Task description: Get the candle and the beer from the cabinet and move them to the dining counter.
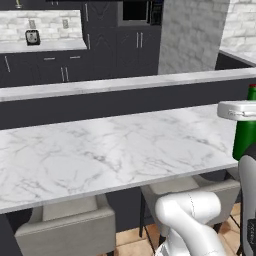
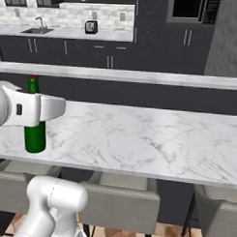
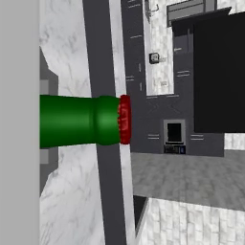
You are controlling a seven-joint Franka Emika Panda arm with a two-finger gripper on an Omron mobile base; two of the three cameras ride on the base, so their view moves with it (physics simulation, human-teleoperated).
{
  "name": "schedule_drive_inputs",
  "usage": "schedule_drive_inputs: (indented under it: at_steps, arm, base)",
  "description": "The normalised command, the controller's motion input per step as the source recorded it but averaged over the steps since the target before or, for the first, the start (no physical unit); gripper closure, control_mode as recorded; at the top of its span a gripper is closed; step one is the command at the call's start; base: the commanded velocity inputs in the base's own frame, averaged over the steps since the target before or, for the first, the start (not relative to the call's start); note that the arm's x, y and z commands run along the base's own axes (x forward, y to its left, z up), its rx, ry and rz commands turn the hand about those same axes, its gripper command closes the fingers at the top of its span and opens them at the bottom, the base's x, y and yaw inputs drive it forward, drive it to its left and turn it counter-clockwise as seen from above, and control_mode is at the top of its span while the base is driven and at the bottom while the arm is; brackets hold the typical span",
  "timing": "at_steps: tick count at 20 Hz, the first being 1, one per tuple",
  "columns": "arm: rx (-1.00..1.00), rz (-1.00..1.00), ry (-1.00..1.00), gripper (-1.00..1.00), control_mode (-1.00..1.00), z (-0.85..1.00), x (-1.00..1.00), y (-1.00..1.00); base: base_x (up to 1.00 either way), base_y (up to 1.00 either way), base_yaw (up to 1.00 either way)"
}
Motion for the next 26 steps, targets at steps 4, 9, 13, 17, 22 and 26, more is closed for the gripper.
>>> schedule_drive_inputs:
  at_steps: [4,9,13,17,22,26]
  arm:
    - [0.0,0.0,0.0,1.0,1.0,0.0,0.0,0.0]
    - [0.0,0.0,0.0,1.0,1.0,0.0,0.0,0.0]
    - [0.0,0.01,0.01,1.0,-1.0,0.0,0.0,0.0]
    - [0.0,0.01,-0.01,1.0,-1.0,-0.02,0.02,-0.08]
    - [0.0,0.17,0.0,1.0,-1.0,-0.19,0.72,-0.24]
    - [0.01,0.36,0.01,1.0,-1.0,-0.39,0.84,-0.45]
  base:
    - [0.51,-0.3,0.0]
    - [0.28,-0.34,0.16]
    - [0.0,0.0,0.0]
    - [0.0,0.0,0.0]
    - [0.0,0.0,0.0]
    - [0.0,0.0,0.0]
